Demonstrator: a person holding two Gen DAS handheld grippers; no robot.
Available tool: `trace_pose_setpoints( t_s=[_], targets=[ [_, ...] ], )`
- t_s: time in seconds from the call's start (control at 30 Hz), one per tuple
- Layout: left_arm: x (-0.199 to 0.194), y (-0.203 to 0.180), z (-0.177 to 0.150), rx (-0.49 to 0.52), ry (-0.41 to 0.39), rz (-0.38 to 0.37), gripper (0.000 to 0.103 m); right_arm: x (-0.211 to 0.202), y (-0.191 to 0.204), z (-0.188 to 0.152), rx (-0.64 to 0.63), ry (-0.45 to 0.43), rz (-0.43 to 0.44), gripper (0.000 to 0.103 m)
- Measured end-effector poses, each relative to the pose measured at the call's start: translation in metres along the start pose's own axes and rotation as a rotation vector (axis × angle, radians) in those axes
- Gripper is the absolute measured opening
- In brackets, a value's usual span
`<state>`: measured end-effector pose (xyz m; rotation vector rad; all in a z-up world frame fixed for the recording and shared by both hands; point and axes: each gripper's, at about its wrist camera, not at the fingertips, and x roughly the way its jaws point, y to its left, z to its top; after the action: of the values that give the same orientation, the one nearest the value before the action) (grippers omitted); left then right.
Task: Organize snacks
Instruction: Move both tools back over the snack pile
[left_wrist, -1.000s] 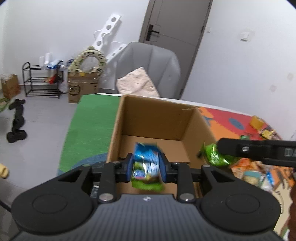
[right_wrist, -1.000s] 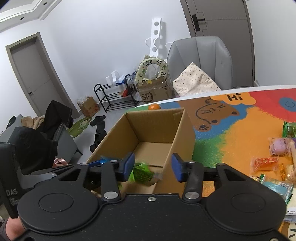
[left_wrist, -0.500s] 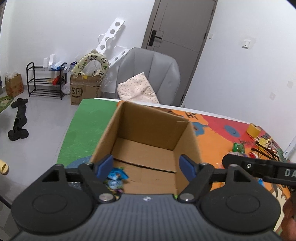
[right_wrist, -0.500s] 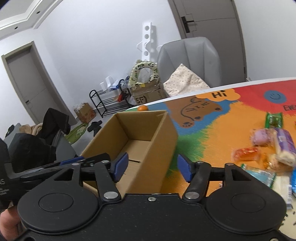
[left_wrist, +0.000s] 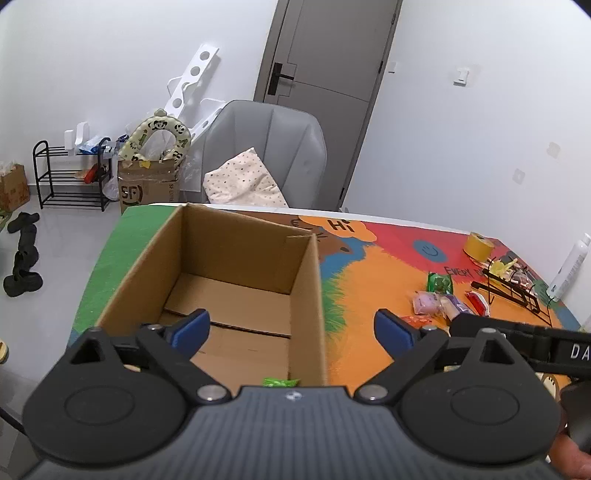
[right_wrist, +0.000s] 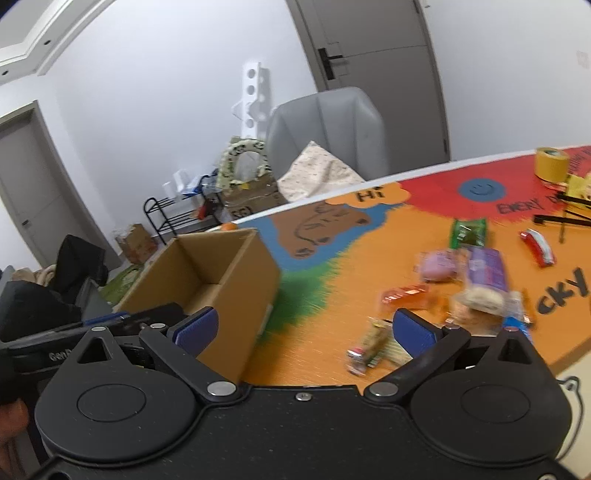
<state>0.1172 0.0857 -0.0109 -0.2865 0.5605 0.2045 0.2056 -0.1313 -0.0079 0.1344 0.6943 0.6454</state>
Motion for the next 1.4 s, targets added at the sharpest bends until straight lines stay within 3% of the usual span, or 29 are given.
trace_pose_setpoints(
  t_s=[0.43,0.73,0.93,1.17,1.4],
  targets=[
    [0.009,-0.051,-0.011,0.06,0.035,-0.05,0.096,-0.027,-0.07,-0.007,0.085,-0.02,-0.085,0.103],
    [0.017,-0.073,-0.013,0.072,0.047,-0.055,0.096,-0.035,-0.1,-0.011,0.117,-0.028,-0.102,0.103],
    [0.029,-0.086,-0.017,0.08,0.061,-0.101,0.096,-0.028,-0.117,-0.016,0.137,-0.02,-0.137,0.103],
    [0.05,-0.097,-0.024,0.087,0.084,-0.124,0.093,-0.012,-0.139,-0.021,0.195,0.014,-0.16,0.087],
    [0.07,-0.105,-0.029,0.101,0.11,-0.131,0.083,0.002,-0.154,-0.026,0.229,0.039,-0.161,0.07]
  ],
)
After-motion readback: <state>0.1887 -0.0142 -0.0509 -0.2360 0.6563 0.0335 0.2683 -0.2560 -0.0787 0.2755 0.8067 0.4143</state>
